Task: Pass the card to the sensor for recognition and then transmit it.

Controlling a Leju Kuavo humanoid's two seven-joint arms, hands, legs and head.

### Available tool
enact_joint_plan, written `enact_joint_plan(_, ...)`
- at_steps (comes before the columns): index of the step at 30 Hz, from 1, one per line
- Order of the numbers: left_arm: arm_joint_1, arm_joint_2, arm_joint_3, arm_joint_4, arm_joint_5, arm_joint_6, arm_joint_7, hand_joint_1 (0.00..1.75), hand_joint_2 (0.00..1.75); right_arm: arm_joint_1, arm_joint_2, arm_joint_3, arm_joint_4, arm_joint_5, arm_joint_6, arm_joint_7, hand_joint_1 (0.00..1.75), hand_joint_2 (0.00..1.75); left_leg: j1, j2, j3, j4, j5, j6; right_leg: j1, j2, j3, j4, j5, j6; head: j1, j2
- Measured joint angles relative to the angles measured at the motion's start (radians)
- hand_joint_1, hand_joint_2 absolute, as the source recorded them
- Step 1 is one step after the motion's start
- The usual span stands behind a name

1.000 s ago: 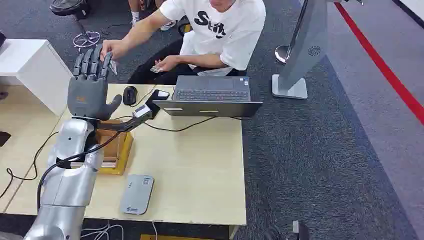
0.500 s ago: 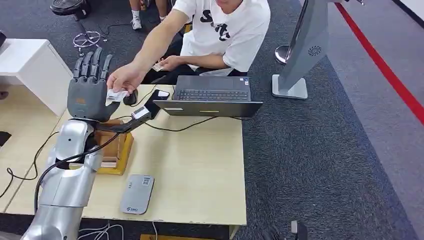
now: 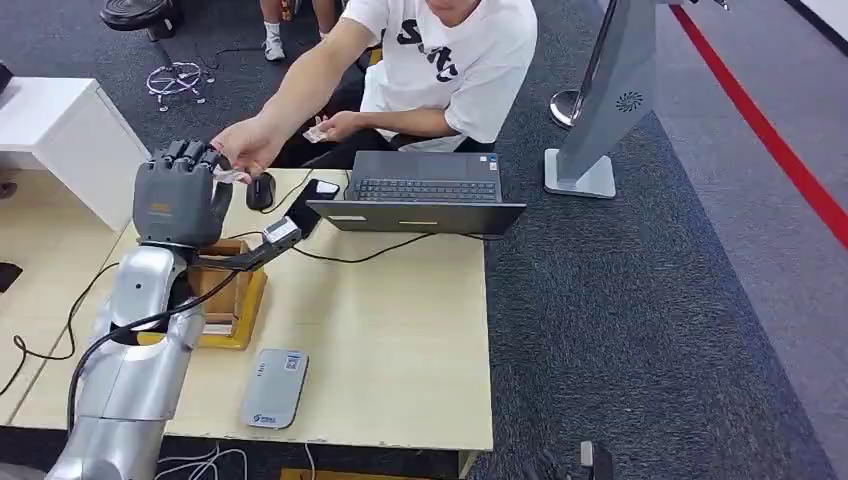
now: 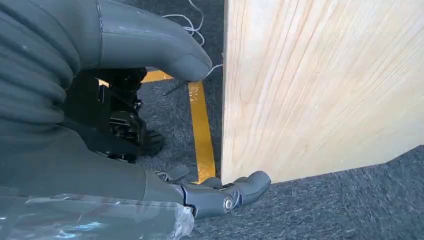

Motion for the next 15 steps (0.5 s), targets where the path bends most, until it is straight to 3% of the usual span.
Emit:
enact_joint_plan(8, 0.026, 0.0, 0.001, -0.031, 0.011, 0.012, -0.002, 1.75, 1.75, 0.0, 0.0, 0.0, 0.0, -0.003, 0.004, -0.001, 0.0, 1.75, 0.0, 0.0, 0.0, 0.0, 0.0, 0.0, 0.0, 0.0, 0.0, 0.0, 0.0, 0.0, 0.0, 0.0)
enact_joint_plan(11, 0.073, -0.007, 0.007, -0.068, 0.062, 0.029, -0.037, 1.75, 1.75, 0.002, 0.0, 0.0, 0.0, -0.019, 0.008, -0.007, 0.0, 1.75, 0.0, 0.001, 0.0, 0.0, 0.0, 0.0, 0.0, 0.001, 0.0, 0.0, 0.0, 0.0, 0.0, 0.0)
enact_joint_plan(15, 0.224, -0.023, 0.008, -0.158, 0.109, 0.045, -0.12, 1.75, 1.75, 0.014, 0.0, -0.008, 0.0, -0.042, 0.023, -0.025, 0.0, 1.75, 0.0, 0.001, 0.0, 0.0, -0.001, 0.001, -0.001, 0.001, -0.001, -0.001, -0.001, 0.0, 0.0, 0.0)
